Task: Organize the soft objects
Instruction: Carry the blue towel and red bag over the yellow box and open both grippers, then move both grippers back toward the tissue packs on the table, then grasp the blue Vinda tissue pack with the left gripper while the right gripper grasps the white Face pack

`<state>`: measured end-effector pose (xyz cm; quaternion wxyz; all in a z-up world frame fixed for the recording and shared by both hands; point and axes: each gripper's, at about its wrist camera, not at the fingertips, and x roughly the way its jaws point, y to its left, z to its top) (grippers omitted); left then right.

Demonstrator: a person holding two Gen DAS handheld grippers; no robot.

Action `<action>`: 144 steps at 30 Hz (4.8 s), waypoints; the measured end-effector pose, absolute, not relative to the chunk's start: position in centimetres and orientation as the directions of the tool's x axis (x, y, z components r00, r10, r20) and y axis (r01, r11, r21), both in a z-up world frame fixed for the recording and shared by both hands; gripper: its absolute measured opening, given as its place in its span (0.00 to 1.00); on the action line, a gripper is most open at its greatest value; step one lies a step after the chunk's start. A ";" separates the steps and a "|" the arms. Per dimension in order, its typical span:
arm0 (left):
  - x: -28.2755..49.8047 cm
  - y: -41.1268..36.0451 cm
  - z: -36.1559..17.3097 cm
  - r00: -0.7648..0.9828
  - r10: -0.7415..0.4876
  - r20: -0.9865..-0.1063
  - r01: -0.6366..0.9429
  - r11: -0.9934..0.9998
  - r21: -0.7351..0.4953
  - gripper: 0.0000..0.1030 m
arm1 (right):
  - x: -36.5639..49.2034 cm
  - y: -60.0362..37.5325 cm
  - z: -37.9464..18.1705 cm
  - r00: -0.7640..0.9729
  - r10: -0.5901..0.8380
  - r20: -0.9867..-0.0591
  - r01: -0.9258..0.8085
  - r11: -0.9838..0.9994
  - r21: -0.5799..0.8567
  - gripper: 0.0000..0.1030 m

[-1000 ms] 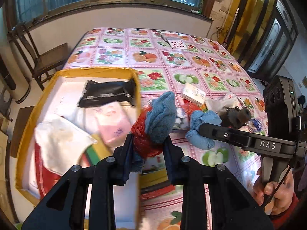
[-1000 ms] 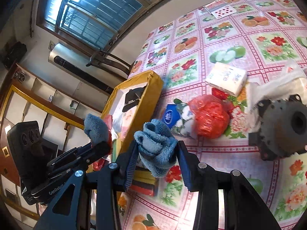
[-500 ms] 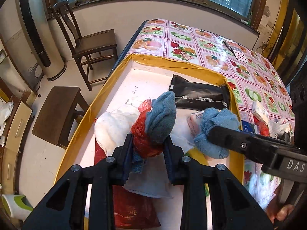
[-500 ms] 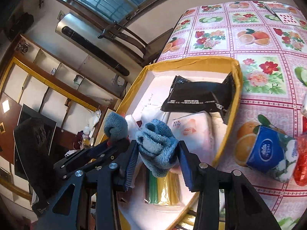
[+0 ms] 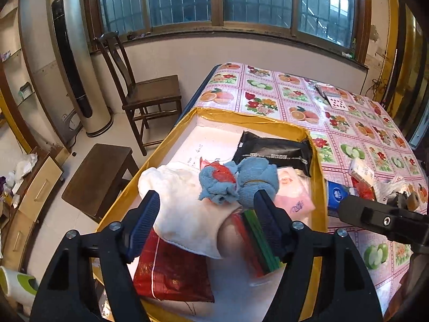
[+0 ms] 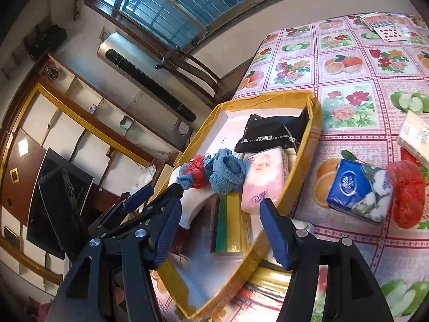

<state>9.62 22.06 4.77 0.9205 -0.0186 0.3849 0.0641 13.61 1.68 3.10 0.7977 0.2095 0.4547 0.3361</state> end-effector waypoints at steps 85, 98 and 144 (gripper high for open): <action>17.5 4.7 -1.0 0.398 -0.236 -0.887 0.228 0.962 -0.153 0.75 | 16.5 -11.2 4.5 0.419 0.628 -0.656 -0.214 0.770 0.601 0.78; 18.0 4.3 -1.1 0.388 -0.264 -0.883 0.289 0.945 -0.155 0.75 | 20.2 -9.8 2.5 0.294 0.322 -0.900 -0.222 0.939 0.264 0.76; 21.1 1.7 -3.0 0.254 -0.089 -0.963 0.266 0.964 -0.019 0.76 | 27.7 -5.6 -4.4 0.085 -0.059 -0.995 -0.472 0.877 -0.092 0.68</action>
